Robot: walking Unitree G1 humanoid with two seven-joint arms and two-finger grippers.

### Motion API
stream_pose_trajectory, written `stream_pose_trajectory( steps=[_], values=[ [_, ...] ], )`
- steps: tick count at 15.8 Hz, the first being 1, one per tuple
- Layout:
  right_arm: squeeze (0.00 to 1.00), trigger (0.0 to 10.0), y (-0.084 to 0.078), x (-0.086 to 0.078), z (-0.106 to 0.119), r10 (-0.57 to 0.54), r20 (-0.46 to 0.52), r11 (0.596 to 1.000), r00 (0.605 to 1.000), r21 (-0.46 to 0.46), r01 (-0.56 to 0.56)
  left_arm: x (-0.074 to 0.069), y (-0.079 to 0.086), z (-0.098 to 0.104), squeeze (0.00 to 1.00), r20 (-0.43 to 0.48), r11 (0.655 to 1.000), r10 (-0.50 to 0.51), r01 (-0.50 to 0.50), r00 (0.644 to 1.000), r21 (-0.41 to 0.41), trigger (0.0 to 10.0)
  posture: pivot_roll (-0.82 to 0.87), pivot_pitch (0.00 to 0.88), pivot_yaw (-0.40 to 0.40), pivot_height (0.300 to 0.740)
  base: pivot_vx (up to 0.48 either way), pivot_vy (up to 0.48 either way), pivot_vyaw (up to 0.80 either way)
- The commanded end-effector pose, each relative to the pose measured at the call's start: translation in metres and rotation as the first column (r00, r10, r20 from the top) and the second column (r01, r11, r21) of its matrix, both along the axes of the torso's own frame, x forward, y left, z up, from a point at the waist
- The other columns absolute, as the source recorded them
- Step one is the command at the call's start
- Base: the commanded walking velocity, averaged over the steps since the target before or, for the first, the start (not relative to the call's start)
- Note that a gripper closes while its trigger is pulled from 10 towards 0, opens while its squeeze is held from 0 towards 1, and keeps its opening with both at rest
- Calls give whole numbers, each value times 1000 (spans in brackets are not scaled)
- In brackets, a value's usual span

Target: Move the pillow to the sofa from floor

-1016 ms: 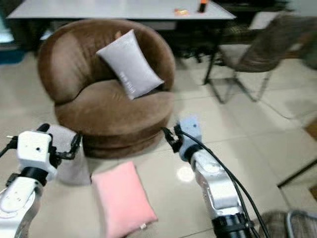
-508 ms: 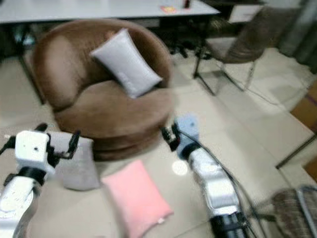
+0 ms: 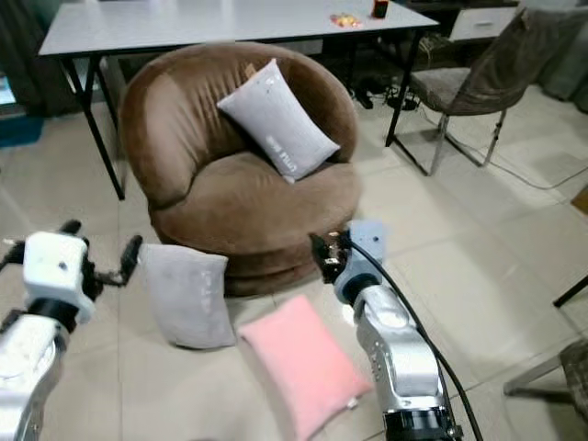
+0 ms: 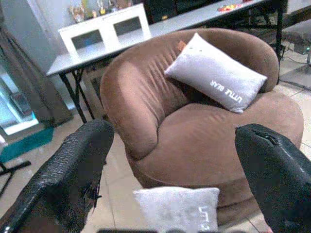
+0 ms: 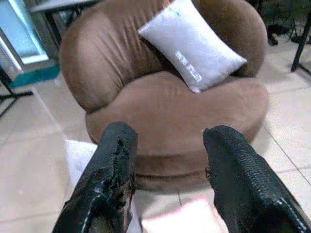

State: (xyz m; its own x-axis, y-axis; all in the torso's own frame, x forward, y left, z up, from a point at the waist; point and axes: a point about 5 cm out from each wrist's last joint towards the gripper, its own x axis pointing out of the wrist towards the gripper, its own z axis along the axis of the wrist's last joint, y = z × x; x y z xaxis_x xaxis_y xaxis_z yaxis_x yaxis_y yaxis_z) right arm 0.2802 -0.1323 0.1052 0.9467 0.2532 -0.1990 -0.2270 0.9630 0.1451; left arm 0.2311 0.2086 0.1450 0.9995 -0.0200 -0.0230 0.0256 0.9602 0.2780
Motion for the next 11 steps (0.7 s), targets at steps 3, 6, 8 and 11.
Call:
stream_pose_trajectory(
  steps=[3, 6, 8, 11],
  values=[
    [0, 10000, -10, 2, 1, -66, -2, 997, 998, -47, 66, 7, -10, -1, 0, 6, 999, -37, 37, 999, -19, 10000, 11, 0, 28, 740, 0, 386, 0],
    [0, 10000, -9, 4, 3, -61, 0, 997, 998, -56, 61, 8, -12, 0, 0, 19, 998, -36, 37, 999, -45, 10000, 13, 0, 22, 740, 0, 350, 0],
    [0, 10000, -9, 5, 4, -60, -2, 998, 998, -36, 60, 9, -14, 2, 0, 39, 997, -40, 42, 998, -59, 10000, 17, 0, 20, 740, 0, 0, 0],
    [0, 10000, -4, 5, 4, -30, 3, 998, 1000, -55, 30, 11, -13, 0, 0, 20, 999, -31, 32, 999, -39, 10000, 17, 0, 19, 740, 0, 0, 267]
  ],
)
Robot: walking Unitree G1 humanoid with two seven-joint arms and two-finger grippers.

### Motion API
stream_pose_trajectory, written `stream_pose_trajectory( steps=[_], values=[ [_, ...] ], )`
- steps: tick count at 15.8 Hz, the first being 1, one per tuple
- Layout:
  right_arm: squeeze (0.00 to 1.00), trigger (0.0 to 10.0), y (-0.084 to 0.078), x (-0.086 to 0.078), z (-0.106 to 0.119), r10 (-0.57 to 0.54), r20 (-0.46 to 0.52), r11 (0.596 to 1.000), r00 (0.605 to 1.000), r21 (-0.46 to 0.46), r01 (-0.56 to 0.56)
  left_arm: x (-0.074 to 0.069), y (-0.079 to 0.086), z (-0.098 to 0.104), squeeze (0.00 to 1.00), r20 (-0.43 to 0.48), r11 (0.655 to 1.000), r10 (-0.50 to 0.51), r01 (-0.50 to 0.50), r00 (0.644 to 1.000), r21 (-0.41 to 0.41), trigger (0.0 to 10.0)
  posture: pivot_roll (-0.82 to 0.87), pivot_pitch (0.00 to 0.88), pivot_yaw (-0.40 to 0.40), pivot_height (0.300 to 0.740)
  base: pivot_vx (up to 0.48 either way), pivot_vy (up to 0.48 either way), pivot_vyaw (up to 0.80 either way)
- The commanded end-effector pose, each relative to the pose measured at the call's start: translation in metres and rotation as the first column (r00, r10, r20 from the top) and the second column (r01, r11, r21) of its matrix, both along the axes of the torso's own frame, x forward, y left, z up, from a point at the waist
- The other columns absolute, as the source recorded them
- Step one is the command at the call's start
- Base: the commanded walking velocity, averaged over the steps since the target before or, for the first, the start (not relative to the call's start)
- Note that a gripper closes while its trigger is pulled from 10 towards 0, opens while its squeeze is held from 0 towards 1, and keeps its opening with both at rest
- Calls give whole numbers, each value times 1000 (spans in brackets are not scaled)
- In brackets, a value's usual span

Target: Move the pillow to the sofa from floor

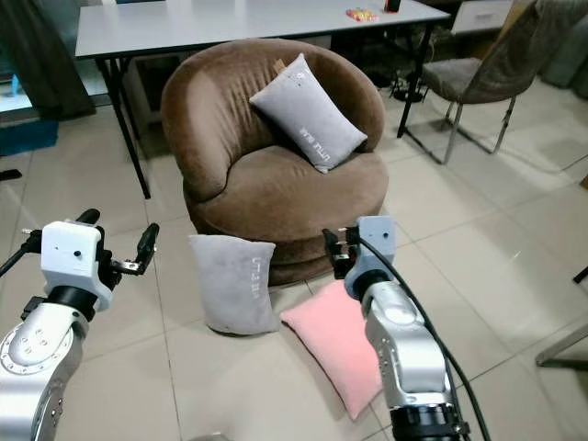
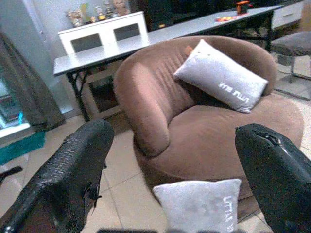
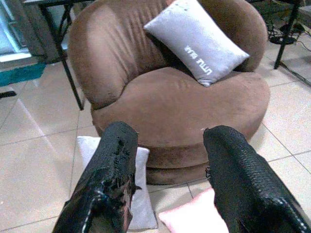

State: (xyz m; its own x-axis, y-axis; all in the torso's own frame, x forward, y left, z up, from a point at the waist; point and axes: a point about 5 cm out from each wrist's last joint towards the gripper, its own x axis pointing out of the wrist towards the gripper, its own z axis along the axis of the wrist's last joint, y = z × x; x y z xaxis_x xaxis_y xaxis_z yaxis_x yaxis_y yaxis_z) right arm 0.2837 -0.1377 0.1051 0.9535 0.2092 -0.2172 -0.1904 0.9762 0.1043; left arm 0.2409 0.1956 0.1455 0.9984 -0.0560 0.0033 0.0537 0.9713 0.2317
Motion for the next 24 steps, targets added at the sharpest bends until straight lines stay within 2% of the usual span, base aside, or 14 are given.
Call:
stream_pose_trajectory(
  steps=[1, 4, 10, 14, 16, 18, 20, 22, 24],
  values=[
    [0, 10000, 3, 2, 4, 8, 6, 1000, 1000, -7, -8, 1, -1, 0, 0, 1, 1000, 5, -5, 1000, -6, 10000, 18, 0, 18, 740, 0, 0, 800],
    [0, 10000, -1, 5, 4, -25, 4, 999, 1000, -33, 25, 3, -1, -2, 0, -1, 1000, 8, -8, 1000, -11, 10000, 14, 0, 20, 740, 270, 0, 185],
    [0, 10000, -1, 6, 4, -18, -8, 1000, 1000, 23, 18, 4, 1, -3, 0, -4, 1000, 10, -11, 1000, -12, 10000, 19, 0, 19, 740, 269, 0, 0],
    [0, 10000, 3, 4, 5, 13, 2, 999, 1000, -40, -13, 1, 3, -5, 0, -9, 1000, 17, -17, 1000, -18, 10000, 1, 0, 8, 740, 271, 0, 0],
    [0, 10000, 1, 6, 4, 40, 9, 998, 999, -53, -40, 2, -3, -11, 0, -23, 1000, 6, -6, 1000, -10, 10000, 15, 0, 1, 740, 272, 0, 0],
    [0, 10000, 3, 9, 7, 29, 15, 999, 999, -46, -28, 2, -1, -7, 0, -14, 1000, 3, -3, 1000, -18, 10000, 10, 0, 3, 740, 270, 0, 800],
    [0, 10000, 4, 11, 8, -3, 8, 1000, 1000, 8, 3, 0, 2, -5, 0, -11, 1000, 12, -12, 1000, -12, 10000, 24, 0, 2, 740, 272, 0, 0],
    [0, 10000, -2, 10, 4, -36, 11, 999, 999, -15, 36, -4, 3, -8, 0, -22, 1000, 8, -9, 1000, -1, 10000, 26, 0, 4, 740, 270, 0, 0],
    [0, 10000, -1, 11, 6, -44, 14, 999, 999, 0, 44, -5, 5, -6, 0, -21, 1000, 11, -11, 1000, 1, 10000, 21, 0, 3, 740, 272, 0, 0]
  ],
)
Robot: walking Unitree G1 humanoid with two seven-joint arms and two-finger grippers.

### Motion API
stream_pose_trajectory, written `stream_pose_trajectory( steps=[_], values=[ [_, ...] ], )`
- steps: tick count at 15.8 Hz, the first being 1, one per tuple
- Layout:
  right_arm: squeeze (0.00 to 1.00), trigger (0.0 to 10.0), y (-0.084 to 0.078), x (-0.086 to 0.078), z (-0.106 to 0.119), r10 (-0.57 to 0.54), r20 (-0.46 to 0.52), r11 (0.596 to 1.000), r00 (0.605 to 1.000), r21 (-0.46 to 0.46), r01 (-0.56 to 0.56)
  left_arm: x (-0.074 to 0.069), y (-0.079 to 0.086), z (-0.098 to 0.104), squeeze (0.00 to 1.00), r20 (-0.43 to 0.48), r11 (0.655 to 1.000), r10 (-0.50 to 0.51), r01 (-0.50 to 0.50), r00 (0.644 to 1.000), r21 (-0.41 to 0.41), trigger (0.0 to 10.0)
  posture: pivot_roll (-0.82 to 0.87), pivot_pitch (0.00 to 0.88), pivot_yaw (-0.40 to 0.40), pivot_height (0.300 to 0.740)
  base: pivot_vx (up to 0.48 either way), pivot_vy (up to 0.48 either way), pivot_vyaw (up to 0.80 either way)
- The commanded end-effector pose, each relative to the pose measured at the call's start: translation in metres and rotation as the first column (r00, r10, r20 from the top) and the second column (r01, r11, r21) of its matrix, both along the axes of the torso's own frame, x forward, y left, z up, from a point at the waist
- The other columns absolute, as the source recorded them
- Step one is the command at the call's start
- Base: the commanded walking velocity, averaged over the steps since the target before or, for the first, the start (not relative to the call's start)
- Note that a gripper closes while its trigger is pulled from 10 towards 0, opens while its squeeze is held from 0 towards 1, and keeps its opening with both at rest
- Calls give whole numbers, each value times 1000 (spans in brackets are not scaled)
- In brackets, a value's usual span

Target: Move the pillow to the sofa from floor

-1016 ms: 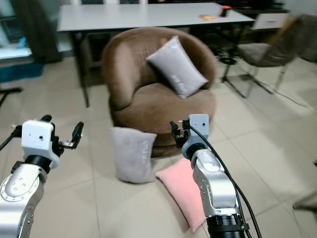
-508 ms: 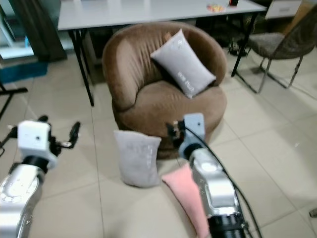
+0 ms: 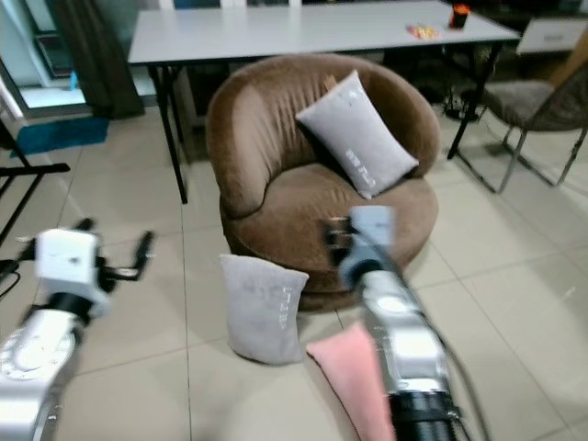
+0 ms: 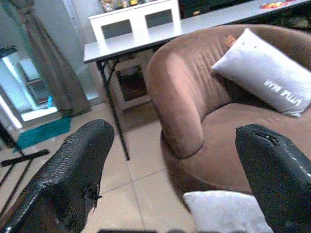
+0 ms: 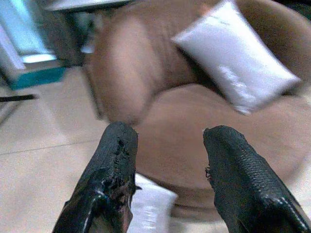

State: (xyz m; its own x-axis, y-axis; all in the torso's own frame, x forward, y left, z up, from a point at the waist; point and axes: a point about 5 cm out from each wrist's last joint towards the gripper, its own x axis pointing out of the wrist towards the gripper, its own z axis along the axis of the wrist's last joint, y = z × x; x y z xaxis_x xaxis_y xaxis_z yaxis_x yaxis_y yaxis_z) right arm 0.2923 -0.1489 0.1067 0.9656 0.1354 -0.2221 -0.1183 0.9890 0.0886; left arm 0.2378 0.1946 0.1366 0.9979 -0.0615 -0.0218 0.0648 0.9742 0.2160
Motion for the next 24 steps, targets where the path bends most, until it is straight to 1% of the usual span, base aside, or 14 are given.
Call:
stream_pose_trajectory(
  steps=[1, 4, 5, 7, 8, 9, 12, 14, 18, 24],
  values=[
    [0, 10000, 13, 2, 5, 58, 23, 998, 998, -7, -58, -1, 6, 3, 0, 5, 1000, 16, -16, 1000, 15, 10000, 19, 0, 1, 740, 274, 0, 0],
    [0, 10000, 13, -1, 6, 98, 30, 994, 995, -41, -97, -2, 3, 1, 0, 2, 1000, 9, -9, 1000, 10, 10000, 11, 0, -1, 740, 274, 0, 0],
    [0, 10000, 10, -2, 6, 77, 29, 996, 997, -35, -76, -2, 1, 0, 0, -1, 1000, 3, -3, 1000, 8, 10000, 12, 0, -1, 740, 277, 0, 800],
    [0, 10000, 8, 0, 5, 56, 29, 997, 998, -52, -55, -3, 1, 0, 0, -2, 1000, 0, 0, 1000, 8, 10000, 12, 0, 2, 740, 287, 0, 800],
    [0, 10000, 7, 0, 4, 34, 23, 999, 999, -25, -33, -2, 0, 0, 0, -2, 1000, -3, 3, 1000, 7, 10000, 12, 0, 4, 740, 292, 0, 0],
    [0, 10000, 6, 0, 4, 30, 23, 999, 999, -21, -30, -3, 1, 0, 0, -3, 1000, -4, 4, 1000, 7, 10000, 11, 0, 6, 740, 296, 0, 0],
    [0, 10000, 5, -1, 3, 25, 24, 999, 999, -35, -24, -2, 0, 0, 0, -6, 1000, -12, 13, 1000, 10, 10000, 8, 0, 13, 740, 301, 0, 0],
    [0, 10000, 6, -1, 3, 21, 26, 999, 999, -33, -20, 0, 0, 2, 0, -2, 1000, -20, 20, 1000, 14, 10000, 10, 0, 19, 740, 309, 0, 0],
    [0, 10000, 9, 2, 3, 23, 29, 999, 999, -31, -22, -1, 2, 3, 0, 2, 1000, -18, 18, 1000, 16, 10000, 18, 0, 14, 740, 326, 0, 0],
    [0, 10000, 4, 2, 3, 8, 26, 999, 1000, -40, -6, 1, 2, 2, 0, 1, 1000, -18, 18, 1000, 15, 10000, 14, 0, 15, 740, 356, 0, 0]
  ],
)
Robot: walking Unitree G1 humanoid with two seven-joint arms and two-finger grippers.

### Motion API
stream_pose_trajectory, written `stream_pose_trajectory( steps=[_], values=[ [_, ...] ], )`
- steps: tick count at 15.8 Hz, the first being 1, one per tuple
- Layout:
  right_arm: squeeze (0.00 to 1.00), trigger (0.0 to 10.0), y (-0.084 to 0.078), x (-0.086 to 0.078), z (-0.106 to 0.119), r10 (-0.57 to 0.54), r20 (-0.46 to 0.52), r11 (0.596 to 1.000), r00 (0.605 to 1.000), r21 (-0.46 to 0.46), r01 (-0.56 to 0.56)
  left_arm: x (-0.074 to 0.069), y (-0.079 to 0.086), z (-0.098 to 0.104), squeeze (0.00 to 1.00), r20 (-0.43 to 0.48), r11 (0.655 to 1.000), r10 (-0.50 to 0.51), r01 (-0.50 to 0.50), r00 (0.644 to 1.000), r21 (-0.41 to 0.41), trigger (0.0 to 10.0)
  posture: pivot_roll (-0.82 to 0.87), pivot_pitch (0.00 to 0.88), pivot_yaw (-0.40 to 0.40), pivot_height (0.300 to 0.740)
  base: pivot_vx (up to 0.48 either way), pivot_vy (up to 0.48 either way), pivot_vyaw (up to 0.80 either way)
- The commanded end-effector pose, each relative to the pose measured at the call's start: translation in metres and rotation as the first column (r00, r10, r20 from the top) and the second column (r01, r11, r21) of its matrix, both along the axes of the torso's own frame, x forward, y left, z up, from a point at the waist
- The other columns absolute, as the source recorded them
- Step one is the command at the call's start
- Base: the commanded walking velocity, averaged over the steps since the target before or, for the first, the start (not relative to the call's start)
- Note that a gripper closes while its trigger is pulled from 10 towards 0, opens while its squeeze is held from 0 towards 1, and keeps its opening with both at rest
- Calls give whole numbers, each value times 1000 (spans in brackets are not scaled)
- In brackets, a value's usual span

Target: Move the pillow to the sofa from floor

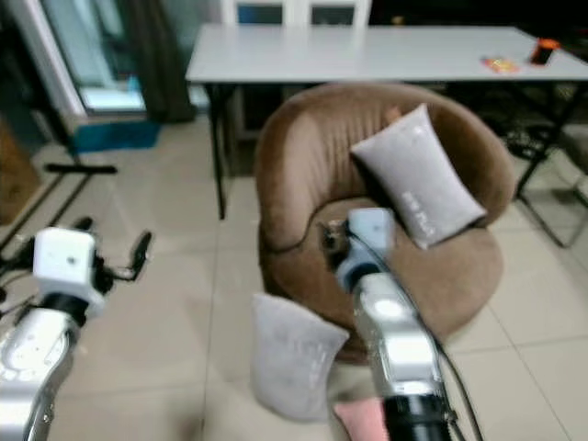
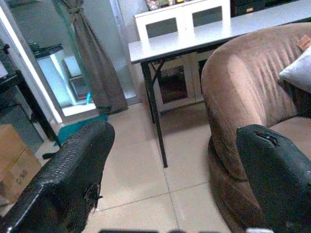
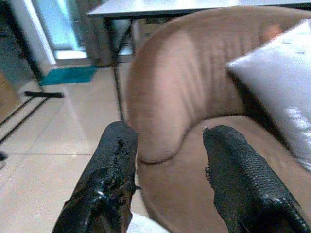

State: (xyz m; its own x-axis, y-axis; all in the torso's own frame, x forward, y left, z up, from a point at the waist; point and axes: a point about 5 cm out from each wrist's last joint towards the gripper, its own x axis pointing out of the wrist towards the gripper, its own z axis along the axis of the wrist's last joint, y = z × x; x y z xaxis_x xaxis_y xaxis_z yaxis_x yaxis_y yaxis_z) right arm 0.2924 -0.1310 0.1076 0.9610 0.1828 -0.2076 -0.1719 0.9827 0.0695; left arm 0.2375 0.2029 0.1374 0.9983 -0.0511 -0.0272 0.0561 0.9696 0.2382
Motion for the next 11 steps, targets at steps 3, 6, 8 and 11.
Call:
stream_pose_trajectory(
  steps=[3, 6, 8, 11],
  values=[
    [0, 10000, -12, 3, 2, -29, 13, 999, 999, -37, 30, 2, -6, 1, 0, 5, 1000, -26, 27, 1000, -6, 10000, 17, 0, 13, 740, 352, 0, 0],
    [0, 10000, -9, 3, 3, -2, 18, 998, 1000, -57, 3, 2, -6, 1, 0, 4, 1000, -27, 27, 1000, -5, 10000, 21, 0, 11, 740, 352, 0, 202],
    [0, 10000, -9, 3, 2, 0, 17, 998, 1000, -60, 1, 1, -6, 1, 0, 2, 1000, -26, 26, 1000, -3, 10000, 22, 0, 11, 740, 354, 0, 800],
    [0, 10000, -10, 2, 0, -3, 6, 999, 1000, -53, 3, 1, -6, 1, 0, 5, 1000, -28, 28, 1000, -2, 10000, 22, 0, 11, 740, 339, 0, 0]
  ],
)
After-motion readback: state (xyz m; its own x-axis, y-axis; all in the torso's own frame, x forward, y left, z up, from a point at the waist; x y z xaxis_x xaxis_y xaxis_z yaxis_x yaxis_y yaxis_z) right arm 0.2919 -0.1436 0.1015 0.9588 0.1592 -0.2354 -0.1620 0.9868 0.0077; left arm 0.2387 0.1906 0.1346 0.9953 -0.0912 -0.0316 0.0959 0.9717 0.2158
